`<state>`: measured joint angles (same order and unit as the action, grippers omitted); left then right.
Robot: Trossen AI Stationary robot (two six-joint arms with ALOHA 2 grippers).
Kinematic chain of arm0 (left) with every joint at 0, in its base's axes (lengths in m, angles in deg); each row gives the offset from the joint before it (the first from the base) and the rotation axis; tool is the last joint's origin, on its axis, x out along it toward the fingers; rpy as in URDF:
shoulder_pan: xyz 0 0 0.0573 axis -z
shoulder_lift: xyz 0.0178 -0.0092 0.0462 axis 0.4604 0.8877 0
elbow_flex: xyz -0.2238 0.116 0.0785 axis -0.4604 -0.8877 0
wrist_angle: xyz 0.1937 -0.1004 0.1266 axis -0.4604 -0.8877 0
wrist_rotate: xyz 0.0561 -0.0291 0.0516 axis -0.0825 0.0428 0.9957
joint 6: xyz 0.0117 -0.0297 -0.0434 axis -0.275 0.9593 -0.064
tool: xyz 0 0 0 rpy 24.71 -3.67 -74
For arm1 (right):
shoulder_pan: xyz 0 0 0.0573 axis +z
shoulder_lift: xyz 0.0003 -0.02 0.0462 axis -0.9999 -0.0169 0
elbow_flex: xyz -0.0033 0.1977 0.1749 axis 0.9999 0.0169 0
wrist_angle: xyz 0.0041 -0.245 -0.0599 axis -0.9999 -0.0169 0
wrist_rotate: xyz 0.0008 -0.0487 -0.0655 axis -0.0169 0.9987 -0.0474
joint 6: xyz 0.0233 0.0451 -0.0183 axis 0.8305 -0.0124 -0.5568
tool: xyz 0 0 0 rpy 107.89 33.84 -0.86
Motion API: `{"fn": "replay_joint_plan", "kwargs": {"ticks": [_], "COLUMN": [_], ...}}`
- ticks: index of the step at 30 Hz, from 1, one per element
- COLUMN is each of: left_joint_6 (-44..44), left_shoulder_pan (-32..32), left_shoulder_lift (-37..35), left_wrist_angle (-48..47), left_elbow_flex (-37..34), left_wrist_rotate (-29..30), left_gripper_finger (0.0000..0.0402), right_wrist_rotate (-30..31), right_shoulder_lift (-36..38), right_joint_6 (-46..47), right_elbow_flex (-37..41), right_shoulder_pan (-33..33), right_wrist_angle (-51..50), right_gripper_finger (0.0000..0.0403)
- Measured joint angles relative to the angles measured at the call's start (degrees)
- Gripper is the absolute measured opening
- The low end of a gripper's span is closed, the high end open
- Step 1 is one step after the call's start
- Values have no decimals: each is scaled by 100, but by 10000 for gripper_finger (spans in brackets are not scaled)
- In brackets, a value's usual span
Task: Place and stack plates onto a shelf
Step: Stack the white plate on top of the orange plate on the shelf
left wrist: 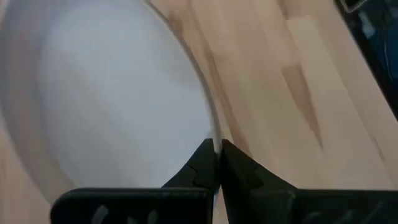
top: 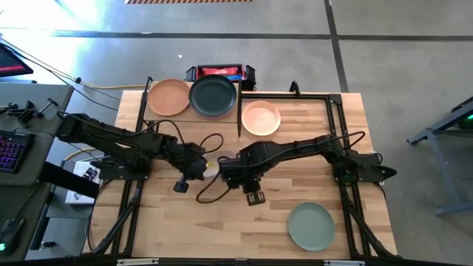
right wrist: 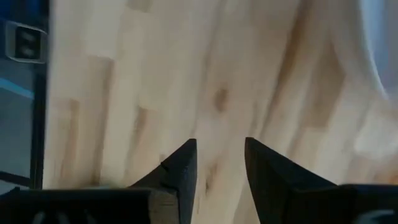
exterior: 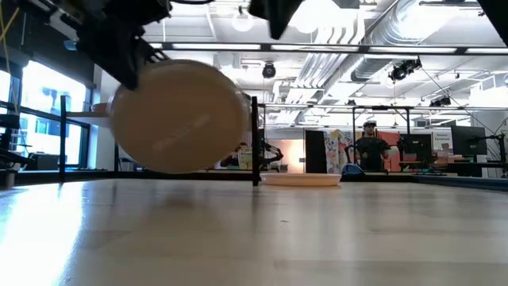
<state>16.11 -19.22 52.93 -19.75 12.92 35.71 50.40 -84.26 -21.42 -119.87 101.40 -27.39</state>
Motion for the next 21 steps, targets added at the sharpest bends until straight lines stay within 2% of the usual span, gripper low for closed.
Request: {"fn": "replay_joint_plan", "kwargs": {"ticks": [6, 12, 21], "left_joint_6": [43, 168, 163], "left_shoulder_pan": [118, 352, 590], "left_shoulder_lift": [-412, -1034, -2105], "left_wrist_angle": [-413, -451, -449], "left_elbow_flex": [-4, -2, -2], "left_wrist_rotate": [182, 455, 1249], "left_gripper_finger": [0, 0, 0], "right_wrist_rotate": [77, 93, 137], "right_shoulder_lift": [71, 66, 61], "right_joint_6": [550, 627, 584], "right_elbow_flex": [0, 0, 0], "right_shoulder_pan": [-14, -19, -38], "right_wrist_angle": [-279, -278, -273], "right_gripper_finger": [114, 114, 114]}}
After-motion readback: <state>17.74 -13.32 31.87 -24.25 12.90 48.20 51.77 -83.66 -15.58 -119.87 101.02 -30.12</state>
